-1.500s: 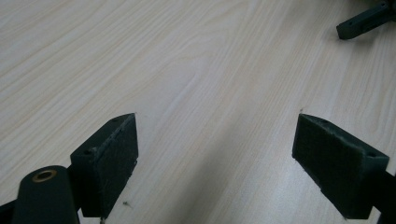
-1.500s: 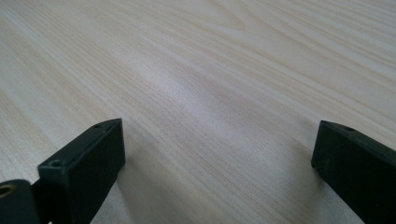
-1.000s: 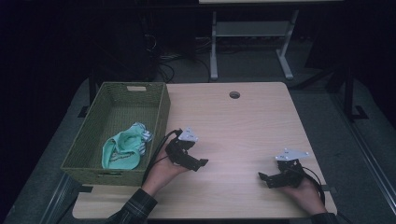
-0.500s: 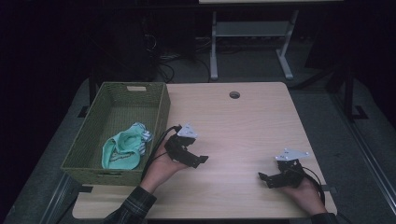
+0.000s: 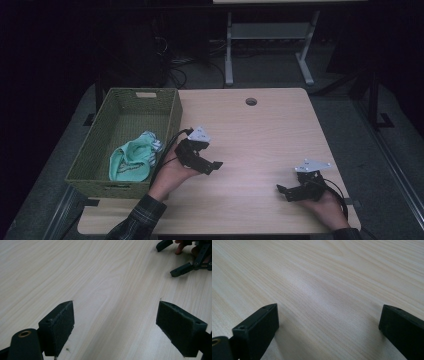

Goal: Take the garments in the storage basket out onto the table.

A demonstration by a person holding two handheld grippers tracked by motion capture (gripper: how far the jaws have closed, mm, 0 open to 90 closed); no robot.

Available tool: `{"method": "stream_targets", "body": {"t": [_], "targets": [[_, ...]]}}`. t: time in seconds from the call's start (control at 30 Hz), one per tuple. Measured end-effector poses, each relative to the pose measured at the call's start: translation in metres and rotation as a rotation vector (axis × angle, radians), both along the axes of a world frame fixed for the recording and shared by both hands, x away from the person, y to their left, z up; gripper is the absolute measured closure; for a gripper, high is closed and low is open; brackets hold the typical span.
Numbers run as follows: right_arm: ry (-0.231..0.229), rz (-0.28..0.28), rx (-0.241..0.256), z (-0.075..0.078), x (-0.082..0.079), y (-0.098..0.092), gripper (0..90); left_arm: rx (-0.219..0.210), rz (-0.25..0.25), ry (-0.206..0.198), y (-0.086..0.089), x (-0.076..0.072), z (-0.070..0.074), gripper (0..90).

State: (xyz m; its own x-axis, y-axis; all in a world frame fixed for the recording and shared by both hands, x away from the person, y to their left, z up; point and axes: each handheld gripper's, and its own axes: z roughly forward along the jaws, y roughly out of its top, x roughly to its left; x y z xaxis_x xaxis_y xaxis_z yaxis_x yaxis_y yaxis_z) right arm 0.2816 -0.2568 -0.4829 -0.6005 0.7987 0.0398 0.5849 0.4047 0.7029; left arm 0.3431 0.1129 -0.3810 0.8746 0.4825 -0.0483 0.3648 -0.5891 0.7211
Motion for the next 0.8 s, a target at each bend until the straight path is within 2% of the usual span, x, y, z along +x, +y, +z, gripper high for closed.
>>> {"method": "stream_targets", "body": {"t": [0.53,0.63,0.8], "targets": [[0.000,0.000,0.000,0.000,0.000,0.000,2.3,-0.019,0.008,-0.020,0.007,0.010,0.018,14.5],[0.000,0.001,-0.001,0.000,0.000,0.000,2.3,-0.001,0.002,-0.026,0.010,0.012,0.021,14.4],[0.000,0.000,0.000,0.000,0.000,0.000,2.2,-0.004,0.002,-0.029,0.013,0.013,0.026,14.5]]}}
